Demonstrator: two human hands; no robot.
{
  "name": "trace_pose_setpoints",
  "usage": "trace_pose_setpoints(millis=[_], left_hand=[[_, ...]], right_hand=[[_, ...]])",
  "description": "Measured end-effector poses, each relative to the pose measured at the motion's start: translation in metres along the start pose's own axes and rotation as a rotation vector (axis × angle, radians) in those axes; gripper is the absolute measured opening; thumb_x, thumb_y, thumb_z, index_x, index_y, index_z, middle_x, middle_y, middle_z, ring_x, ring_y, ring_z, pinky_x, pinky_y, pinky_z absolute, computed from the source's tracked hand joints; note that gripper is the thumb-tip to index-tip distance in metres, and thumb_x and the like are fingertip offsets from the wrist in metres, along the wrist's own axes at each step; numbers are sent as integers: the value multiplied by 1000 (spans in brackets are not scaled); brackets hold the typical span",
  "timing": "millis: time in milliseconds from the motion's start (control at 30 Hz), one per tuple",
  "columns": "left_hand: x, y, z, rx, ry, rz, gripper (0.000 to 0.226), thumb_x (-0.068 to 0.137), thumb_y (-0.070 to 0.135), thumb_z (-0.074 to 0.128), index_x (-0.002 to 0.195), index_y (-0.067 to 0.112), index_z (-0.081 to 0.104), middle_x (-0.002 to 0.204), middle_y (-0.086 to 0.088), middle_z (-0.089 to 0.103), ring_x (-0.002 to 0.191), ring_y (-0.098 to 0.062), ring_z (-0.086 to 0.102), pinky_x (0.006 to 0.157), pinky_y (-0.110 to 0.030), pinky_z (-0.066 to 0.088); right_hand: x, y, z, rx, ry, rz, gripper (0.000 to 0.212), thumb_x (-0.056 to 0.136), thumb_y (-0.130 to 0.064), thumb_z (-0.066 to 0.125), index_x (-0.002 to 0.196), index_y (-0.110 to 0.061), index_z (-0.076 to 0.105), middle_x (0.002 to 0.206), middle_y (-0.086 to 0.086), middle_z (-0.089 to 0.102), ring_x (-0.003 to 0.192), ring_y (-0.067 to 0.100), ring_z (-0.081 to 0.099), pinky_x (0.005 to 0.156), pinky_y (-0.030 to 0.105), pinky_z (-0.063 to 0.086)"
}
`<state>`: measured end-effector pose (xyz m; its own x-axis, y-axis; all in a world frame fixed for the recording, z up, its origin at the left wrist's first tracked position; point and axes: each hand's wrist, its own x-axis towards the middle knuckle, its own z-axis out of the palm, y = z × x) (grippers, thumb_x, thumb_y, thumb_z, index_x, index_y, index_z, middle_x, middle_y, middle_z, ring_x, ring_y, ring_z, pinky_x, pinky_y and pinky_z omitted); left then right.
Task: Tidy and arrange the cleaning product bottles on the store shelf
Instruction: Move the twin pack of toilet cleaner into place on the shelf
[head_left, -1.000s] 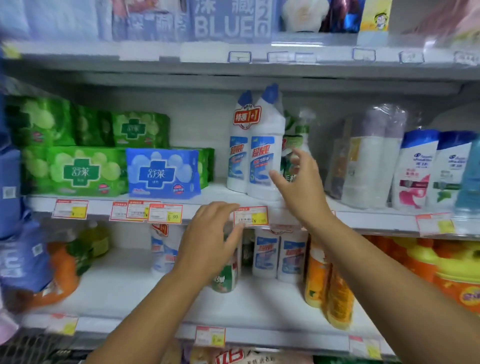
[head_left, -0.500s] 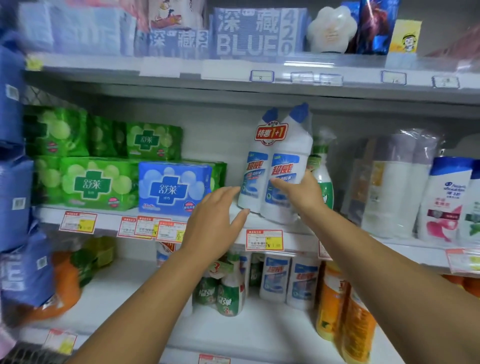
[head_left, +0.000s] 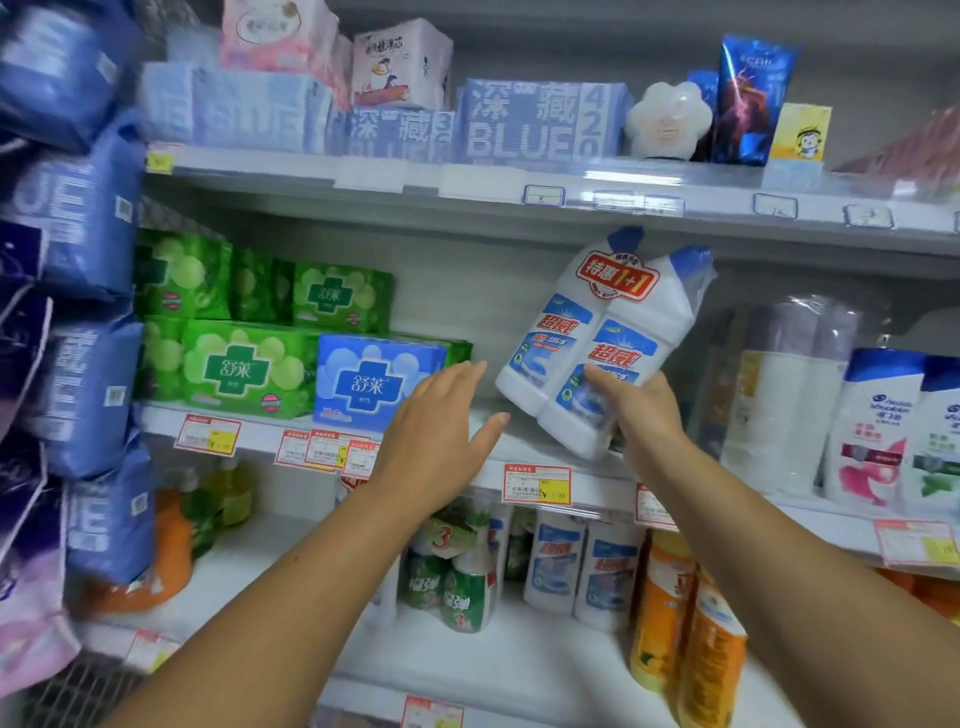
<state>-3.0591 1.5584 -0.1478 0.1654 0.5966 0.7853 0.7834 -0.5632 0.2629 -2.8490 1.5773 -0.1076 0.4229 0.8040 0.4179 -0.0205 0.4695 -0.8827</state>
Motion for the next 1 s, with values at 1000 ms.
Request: trace_pose_setpoints(millis=[1000], left_hand=[[-177, -67, 47, -729, -440, -556, 53, 70, 11, 81, 113, 25, 54, 106, 11, 69, 97, -5, 66, 90, -28, 53]], right_hand=[[-178, 132, -47, -459, -572, 194, 36, 69, -6, 82, 100, -14, 66, 91, -1, 76, 80, 5, 71, 64, 15, 53]])
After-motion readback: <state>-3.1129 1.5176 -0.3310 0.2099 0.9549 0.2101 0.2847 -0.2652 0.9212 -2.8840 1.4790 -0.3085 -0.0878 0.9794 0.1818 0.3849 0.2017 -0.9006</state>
